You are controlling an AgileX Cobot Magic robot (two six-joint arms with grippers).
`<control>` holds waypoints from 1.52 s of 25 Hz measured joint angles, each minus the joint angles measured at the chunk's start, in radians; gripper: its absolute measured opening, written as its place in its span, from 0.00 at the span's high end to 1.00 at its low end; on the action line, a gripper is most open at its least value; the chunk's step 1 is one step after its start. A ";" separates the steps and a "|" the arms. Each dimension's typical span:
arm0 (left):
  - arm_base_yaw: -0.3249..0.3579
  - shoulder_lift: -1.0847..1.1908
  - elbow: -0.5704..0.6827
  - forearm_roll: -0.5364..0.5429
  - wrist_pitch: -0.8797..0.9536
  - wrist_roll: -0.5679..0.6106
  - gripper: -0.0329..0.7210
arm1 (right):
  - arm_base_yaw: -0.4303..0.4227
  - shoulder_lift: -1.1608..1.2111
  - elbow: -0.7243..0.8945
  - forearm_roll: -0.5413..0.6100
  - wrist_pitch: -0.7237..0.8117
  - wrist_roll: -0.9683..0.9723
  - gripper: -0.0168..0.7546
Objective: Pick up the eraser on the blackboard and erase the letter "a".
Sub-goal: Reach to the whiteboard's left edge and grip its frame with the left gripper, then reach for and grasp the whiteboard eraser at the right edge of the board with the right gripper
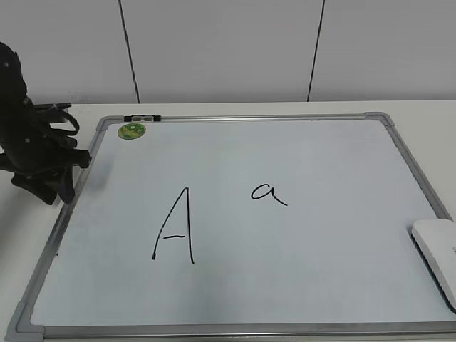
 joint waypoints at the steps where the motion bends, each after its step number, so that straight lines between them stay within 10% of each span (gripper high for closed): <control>1: 0.000 0.006 0.000 0.000 0.002 0.000 0.63 | 0.000 0.000 0.000 0.000 0.000 0.000 0.29; 10: 0.000 0.033 -0.009 -0.006 0.008 0.002 0.65 | 0.000 0.000 0.000 0.000 0.000 0.000 0.29; 18: 0.000 0.033 -0.010 -0.027 0.013 0.002 0.91 | 0.000 0.000 0.000 0.000 0.000 0.000 0.29; 38: 0.000 0.033 -0.011 -0.031 0.017 0.002 0.92 | 0.000 0.427 -0.104 0.043 0.051 -0.014 0.29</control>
